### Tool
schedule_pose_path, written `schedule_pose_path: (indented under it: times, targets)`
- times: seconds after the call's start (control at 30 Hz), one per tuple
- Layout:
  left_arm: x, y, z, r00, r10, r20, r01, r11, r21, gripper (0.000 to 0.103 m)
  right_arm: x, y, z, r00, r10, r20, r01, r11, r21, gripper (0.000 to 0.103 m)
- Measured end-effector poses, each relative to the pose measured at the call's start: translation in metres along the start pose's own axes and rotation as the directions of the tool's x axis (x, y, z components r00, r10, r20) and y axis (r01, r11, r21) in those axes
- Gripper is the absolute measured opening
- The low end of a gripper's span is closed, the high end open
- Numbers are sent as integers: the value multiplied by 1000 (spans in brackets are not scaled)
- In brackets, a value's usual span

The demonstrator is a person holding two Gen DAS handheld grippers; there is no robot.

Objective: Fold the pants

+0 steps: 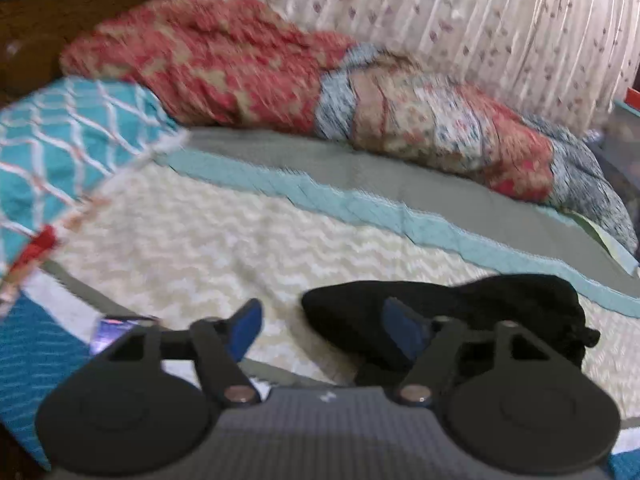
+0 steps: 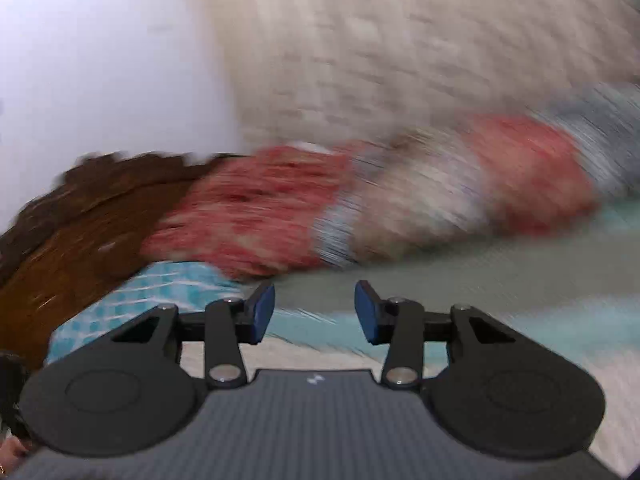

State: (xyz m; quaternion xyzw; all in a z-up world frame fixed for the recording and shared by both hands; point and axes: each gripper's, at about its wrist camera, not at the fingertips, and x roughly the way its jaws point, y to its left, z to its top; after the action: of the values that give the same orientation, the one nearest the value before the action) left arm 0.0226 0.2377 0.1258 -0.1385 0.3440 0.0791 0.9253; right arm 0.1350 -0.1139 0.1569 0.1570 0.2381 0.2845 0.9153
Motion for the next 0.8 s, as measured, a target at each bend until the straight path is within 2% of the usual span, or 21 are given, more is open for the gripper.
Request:
schedule_pose_path:
  times: [0.1, 0.17, 0.23, 0.3, 0.33, 0.37, 0.4, 0.43, 0.47, 0.5, 0.53, 0.57, 0.67, 0.73, 0.77, 0.8]
  targets:
    - [38, 1, 4, 995, -51, -83, 48, 998, -42, 86, -15, -54, -53, 983, -149, -106, 164, 975, 152, 58]
    - [60, 1, 6, 986, -90, -138, 76, 992, -102, 85, -14, -81, -87, 967, -167, -193, 219, 932, 289, 63]
    - [78, -3, 9, 975, -124, -182, 99, 985, -143, 76, -6, -96, -108, 961, -147, -234, 233, 888, 397, 64]
    - [84, -13, 9, 966, -148, -210, 117, 981, -155, 46, 7, -98, -113, 959, -131, -250, 235, 862, 450, 64]
    - [84, -18, 8, 966, -151, -211, 122, 982, -144, 44, 16, -96, -114, 960, -118, -254, 229, 853, 470, 64]
    - [79, -25, 9, 973, -114, -198, 93, 989, -115, 43, 20, -93, -113, 961, -106, -254, 220, 850, 478, 64]
    - [69, -34, 8, 988, -46, -149, 37, 998, -59, 44, 20, -89, -112, 964, -101, -245, 209, 856, 473, 64]
    - [59, -40, 8, 995, -7, -99, 5, 1000, -15, 46, 23, -83, -108, 967, -100, -233, 200, 865, 460, 64]
    - [47, -50, 5, 999, 20, -37, -18, 999, 44, 54, 24, -81, -105, 969, -97, -227, 193, 871, 452, 64]
    - [39, -60, 4, 1000, 18, -6, -17, 996, 90, 63, 25, -83, -104, 968, -105, -226, 198, 875, 442, 64]
    - [33, -74, 0, 1000, -6, 13, 4, 988, 156, 65, 29, -82, -98, 968, -113, -224, 202, 880, 430, 64]
    - [28, -86, -4, 999, -29, 22, 24, 975, 220, 67, 36, -86, -100, 968, -121, -220, 206, 884, 421, 64]
    - [16, -137, -18, 992, -68, 108, 17, 909, 416, 74, 37, -94, -94, 972, -129, -195, 199, 894, 402, 63]
    - [14, -175, -26, 983, -120, 142, 24, 837, 547, 77, 37, -93, -93, 973, -128, -190, 196, 897, 396, 64]
    - [16, -193, -31, 978, -159, 138, 44, 797, 602, 79, 35, -93, -95, 974, -131, -186, 196, 897, 397, 64]
    - [20, -212, -36, 973, -204, 107, 84, 746, 661, 81, 32, -94, -98, 975, -129, -180, 192, 894, 404, 64]
